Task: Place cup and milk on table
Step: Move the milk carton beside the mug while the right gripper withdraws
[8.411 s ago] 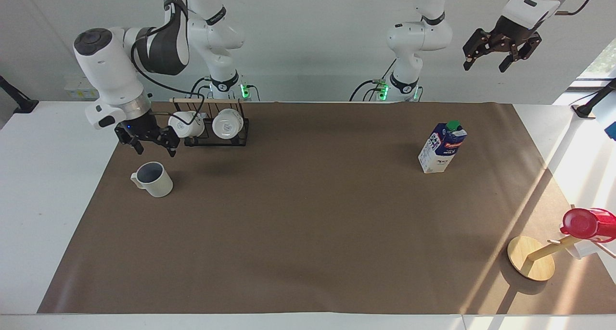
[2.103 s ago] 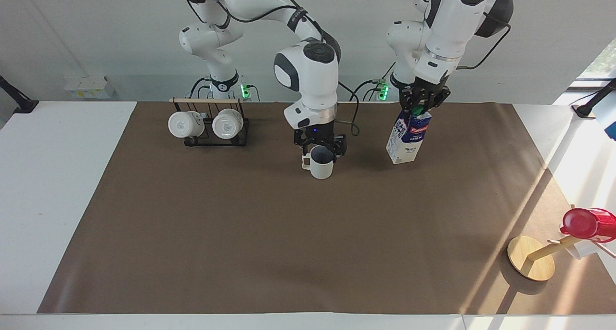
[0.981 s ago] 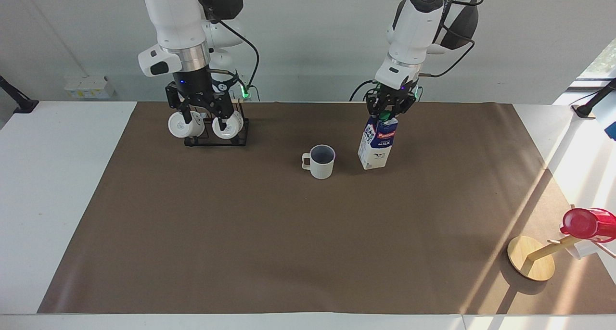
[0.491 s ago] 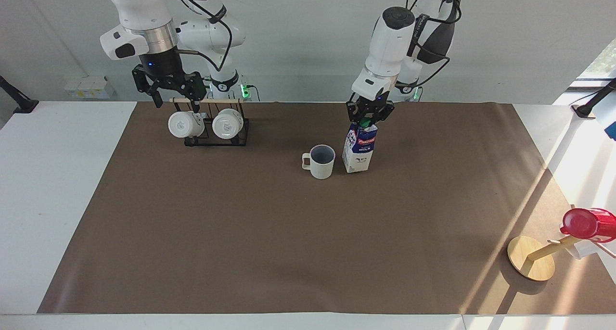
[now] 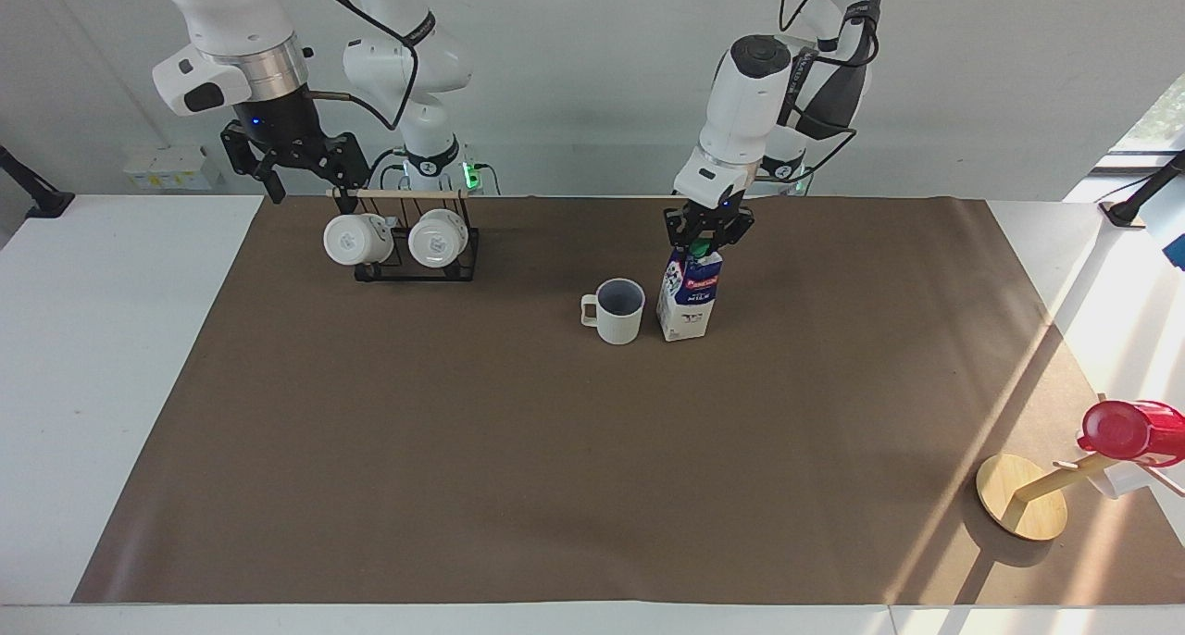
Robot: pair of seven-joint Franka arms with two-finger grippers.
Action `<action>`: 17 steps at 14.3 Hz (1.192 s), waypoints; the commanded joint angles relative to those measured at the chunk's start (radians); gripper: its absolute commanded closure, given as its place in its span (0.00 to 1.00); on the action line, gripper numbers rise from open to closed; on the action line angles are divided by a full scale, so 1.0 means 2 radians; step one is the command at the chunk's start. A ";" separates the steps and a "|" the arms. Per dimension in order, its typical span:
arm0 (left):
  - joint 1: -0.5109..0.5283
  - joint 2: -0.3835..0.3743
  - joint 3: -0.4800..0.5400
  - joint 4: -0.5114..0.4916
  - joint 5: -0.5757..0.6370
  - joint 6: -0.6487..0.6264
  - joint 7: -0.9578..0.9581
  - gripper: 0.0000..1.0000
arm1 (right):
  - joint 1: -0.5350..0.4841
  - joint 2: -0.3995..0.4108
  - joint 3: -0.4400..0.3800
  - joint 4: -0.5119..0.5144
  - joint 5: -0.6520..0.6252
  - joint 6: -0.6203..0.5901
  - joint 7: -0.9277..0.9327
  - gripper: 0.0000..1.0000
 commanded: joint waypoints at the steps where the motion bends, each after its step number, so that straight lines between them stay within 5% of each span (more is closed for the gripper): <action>1: -0.012 0.000 0.008 -0.006 0.013 0.012 -0.010 0.53 | -0.014 0.006 0.005 0.015 0.019 -0.009 -0.031 0.00; 3: -0.012 0.000 0.008 -0.006 0.013 0.011 -0.010 0.41 | -0.011 0.002 0.005 0.010 0.019 -0.009 -0.031 0.00; 5: -0.012 0.000 0.008 -0.004 0.013 0.007 -0.010 0.01 | -0.011 0.000 0.005 0.004 0.019 -0.009 -0.031 0.00; 10: -0.024 -0.005 0.006 0.025 0.013 -0.037 -0.041 0.00 | -0.011 -0.011 0.005 -0.010 0.019 -0.011 -0.031 0.00; 13: -0.015 -0.014 0.012 0.073 0.013 -0.116 -0.031 0.00 | -0.010 -0.011 0.006 -0.009 0.019 -0.010 -0.030 0.00; 17: 0.034 -0.018 0.018 0.145 0.013 -0.215 0.070 0.00 | -0.008 -0.011 0.007 -0.009 0.020 -0.009 -0.027 0.00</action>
